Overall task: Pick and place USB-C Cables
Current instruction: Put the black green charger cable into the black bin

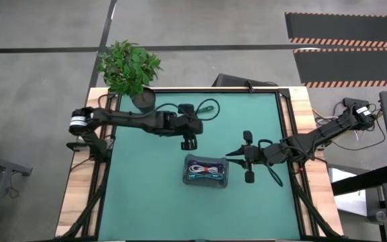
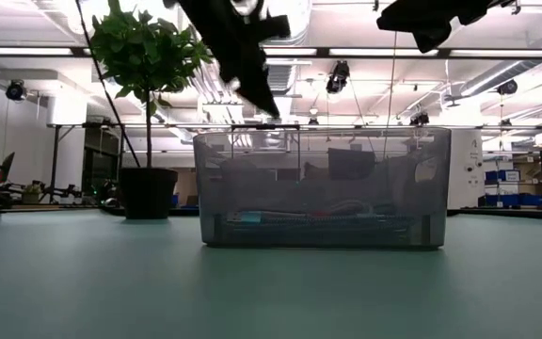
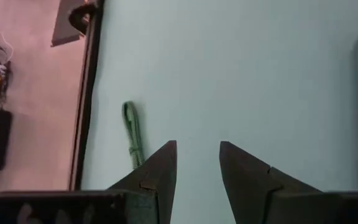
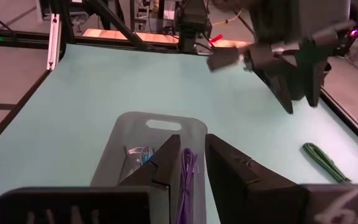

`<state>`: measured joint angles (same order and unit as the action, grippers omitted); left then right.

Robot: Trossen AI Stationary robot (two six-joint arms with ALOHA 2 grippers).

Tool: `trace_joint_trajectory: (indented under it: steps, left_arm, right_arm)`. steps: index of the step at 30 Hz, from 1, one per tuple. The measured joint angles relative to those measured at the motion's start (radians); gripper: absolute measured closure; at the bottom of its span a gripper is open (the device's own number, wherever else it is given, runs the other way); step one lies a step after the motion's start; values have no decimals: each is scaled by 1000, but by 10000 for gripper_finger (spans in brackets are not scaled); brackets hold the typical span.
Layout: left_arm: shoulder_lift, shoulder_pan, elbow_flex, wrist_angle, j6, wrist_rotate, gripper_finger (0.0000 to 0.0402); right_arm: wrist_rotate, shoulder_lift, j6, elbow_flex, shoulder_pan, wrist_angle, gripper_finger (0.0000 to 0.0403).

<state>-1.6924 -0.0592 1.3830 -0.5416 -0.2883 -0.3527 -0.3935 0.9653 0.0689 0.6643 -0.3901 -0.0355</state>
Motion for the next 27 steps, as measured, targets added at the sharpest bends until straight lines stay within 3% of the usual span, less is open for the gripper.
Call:
trace_joint_trajectory:
  steps: [8, 20, 27]
  left_arm:
    - [-77, -107, 0, 29, -136, 32, 295]
    - [-173, -292, 0, 202, -137, 89, 295]
    - [-237, -336, -1, 227, -136, 159, 295]
  right_arm:
    - [1, 1, -15, -5, 0, 9, 339]
    - [0, 1, -77, -6, 0, 20, 339]
    - [-1, 1, -11, -11, 1, 6, 339]
